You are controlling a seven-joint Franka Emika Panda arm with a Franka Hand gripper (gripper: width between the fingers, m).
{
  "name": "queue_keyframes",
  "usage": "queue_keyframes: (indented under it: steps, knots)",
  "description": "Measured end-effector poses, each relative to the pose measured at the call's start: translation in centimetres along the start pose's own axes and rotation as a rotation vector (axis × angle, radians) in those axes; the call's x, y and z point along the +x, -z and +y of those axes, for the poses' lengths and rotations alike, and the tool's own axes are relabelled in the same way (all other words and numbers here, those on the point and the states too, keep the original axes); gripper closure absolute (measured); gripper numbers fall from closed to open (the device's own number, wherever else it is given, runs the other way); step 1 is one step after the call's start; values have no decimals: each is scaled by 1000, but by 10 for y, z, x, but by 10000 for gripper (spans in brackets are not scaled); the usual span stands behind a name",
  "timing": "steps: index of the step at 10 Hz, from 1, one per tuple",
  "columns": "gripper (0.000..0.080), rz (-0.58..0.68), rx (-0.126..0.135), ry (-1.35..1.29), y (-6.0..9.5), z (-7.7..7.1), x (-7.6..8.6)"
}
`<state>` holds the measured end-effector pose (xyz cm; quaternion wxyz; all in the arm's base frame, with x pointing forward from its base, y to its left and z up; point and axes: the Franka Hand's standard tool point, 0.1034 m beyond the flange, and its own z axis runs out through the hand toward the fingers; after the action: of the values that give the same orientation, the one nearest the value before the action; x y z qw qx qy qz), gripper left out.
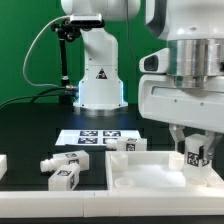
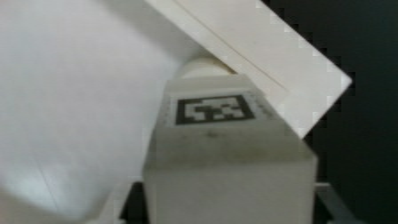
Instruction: Assemble one leg
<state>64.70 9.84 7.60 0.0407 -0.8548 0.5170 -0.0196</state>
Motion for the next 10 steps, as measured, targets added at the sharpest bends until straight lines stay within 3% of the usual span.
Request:
queue_keyframes:
  steps: [2, 4, 6, 7, 8, 10]
  knots:
    - [512, -46, 40, -353, -1, 4, -2]
    - [512, -52, 51, -452, 0, 6, -3]
    - [265, -52, 51, -407, -1, 6, -4]
    - [265, -41, 56, -152, 0, 3, -8]
    - [174, -44, 63, 68, 0, 1, -14]
    - [156, -48, 60, 229, 1, 1, -18]
